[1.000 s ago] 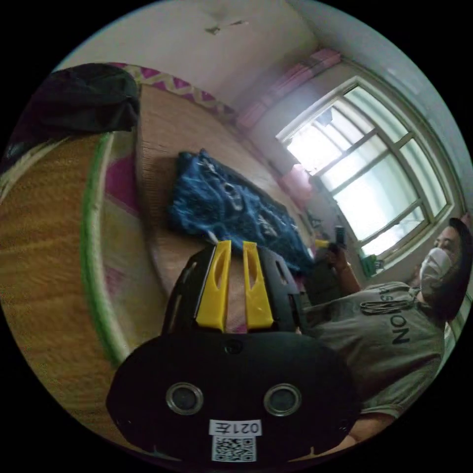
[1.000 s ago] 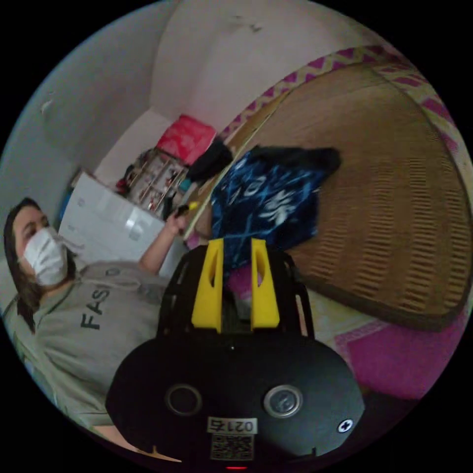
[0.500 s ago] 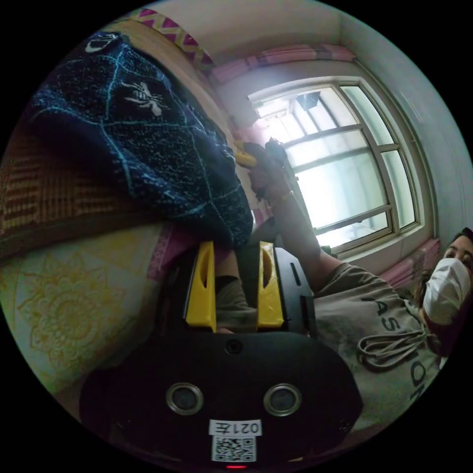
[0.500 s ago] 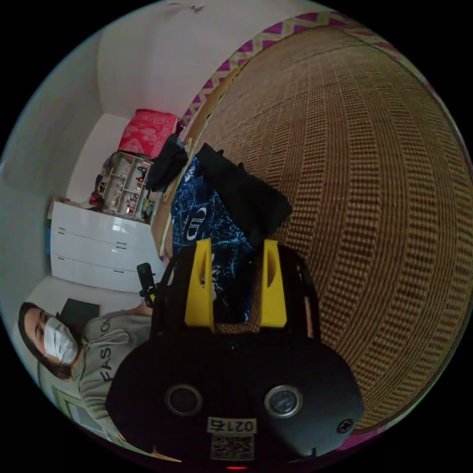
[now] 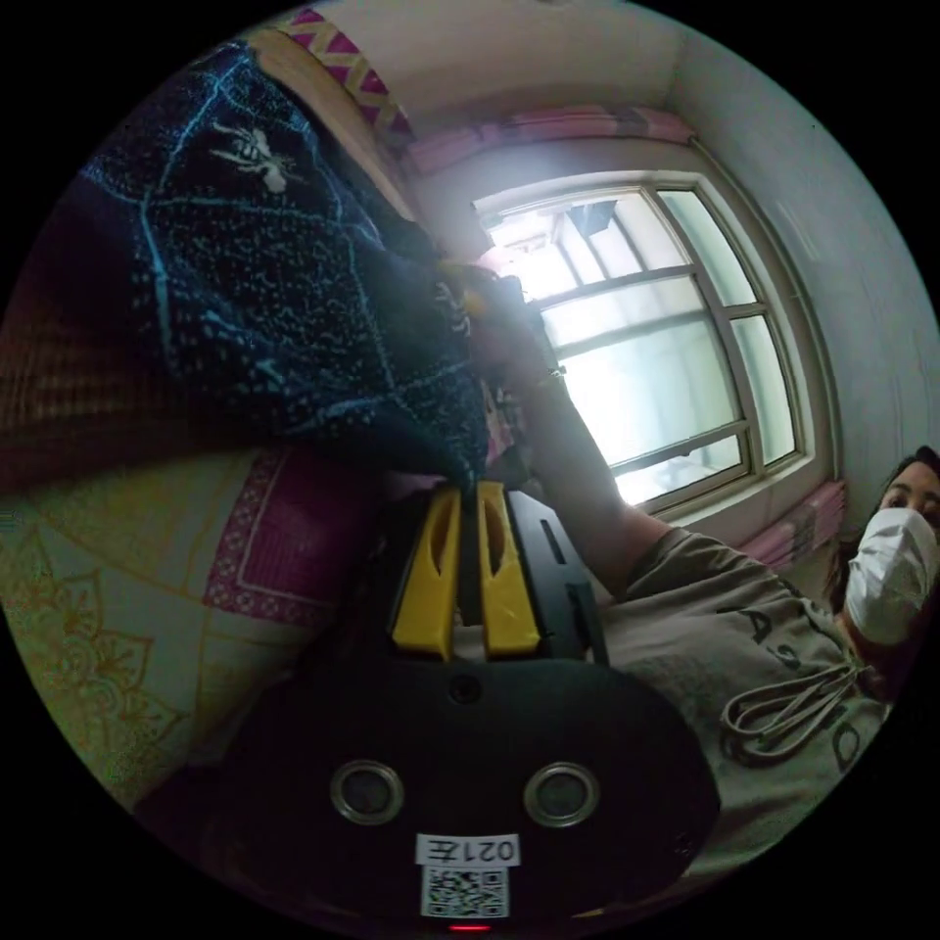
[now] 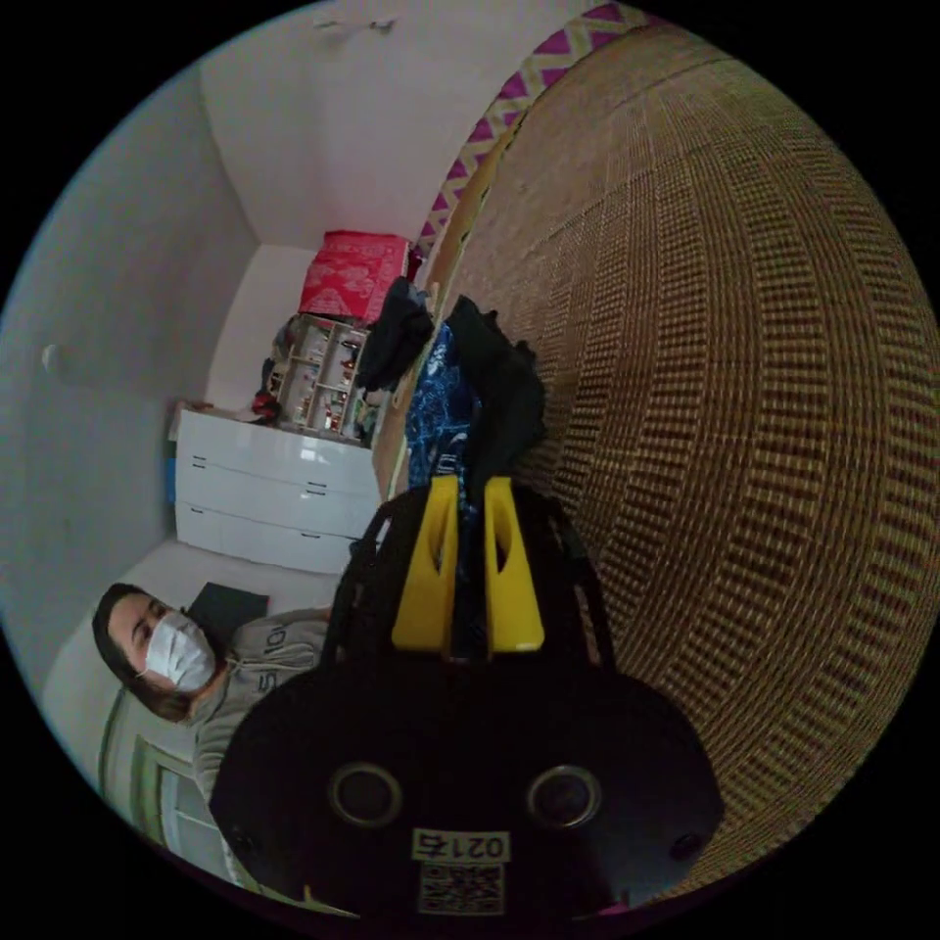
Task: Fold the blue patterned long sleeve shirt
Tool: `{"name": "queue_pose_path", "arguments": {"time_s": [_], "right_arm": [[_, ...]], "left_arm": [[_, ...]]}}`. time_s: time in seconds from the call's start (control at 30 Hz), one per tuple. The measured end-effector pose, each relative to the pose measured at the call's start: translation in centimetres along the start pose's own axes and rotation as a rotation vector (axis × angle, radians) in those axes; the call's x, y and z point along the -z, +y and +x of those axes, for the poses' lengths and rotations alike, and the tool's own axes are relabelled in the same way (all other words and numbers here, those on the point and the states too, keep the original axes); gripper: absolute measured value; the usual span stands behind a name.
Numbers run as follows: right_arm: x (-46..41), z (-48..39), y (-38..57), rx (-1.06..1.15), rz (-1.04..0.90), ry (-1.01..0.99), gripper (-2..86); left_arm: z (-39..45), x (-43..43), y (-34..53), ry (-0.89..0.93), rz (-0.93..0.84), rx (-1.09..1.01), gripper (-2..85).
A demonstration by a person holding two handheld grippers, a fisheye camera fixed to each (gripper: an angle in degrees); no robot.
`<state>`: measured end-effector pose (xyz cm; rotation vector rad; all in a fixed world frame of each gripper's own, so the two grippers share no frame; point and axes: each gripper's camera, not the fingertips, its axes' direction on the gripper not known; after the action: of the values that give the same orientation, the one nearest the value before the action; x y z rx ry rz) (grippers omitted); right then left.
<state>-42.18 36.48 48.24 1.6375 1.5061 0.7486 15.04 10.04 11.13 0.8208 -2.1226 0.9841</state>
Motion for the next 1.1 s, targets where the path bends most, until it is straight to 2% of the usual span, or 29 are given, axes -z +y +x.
{"name": "queue_pose_path", "arguments": {"time_s": [0.23,0.33,0.43,0.5,0.57,0.63,0.7,0.83,0.97,1.03,1.1], "right_arm": [[-1.9,-9.0,-4.2,0.078,-0.024,0.049,2.9],[-6.2,-12.8,-9.0,0.105,-0.053,0.098,3.0],[-12.6,-14.8,-14.7,0.100,-0.083,0.161,3.9],[-18.2,-14.8,-18.9,0.082,-0.084,0.231,5.7],[-21.6,-13.8,-21.4,0.052,-0.064,0.244,8.6],[-23.8,-12.7,-22.7,0.021,-0.057,0.233,11.0],[-23.8,-12.6,-22.6,0.021,-0.008,0.178,11.6],[-22.5,-15.6,-19.6,0.184,-0.071,0.185,10.7],[-26.0,-20.4,-12.7,0.472,-0.198,0.291,6.4],[-29.0,-21.6,-9.9,0.557,-0.238,0.406,3.3],[-33.5,-21.8,-6.9,0.639,-0.215,0.688,0.2]], "left_arm": [[2.1,7.5,-1.5,0.104,0.133,-0.073,-0.8],[1.4,14.4,-2.7,0.140,0.290,-0.025,-0.8],[-1.2,22.0,-3.4,0.039,0.488,0.079,-0.7],[-5.7,26.2,-3.8,0.022,0.671,0.247,-0.6],[-9.2,27.4,-3.7,0.050,0.795,0.338,-0.3],[-12.2,27.5,-3.0,0.093,0.848,0.420,0.4],[-12.3,27.0,-0.5,0.120,0.929,0.377,0.2],[-9.4,25.8,2.2,-0.049,0.939,0.297,-0.6],[-4.6,19.0,-3.3,-0.358,0.699,0.035,0.3],[-3.1,14.2,-6.8,-0.525,0.573,-0.087,2.5],[-2.9,7.6,-10.6,-0.805,0.422,-0.185,5.0]]}}
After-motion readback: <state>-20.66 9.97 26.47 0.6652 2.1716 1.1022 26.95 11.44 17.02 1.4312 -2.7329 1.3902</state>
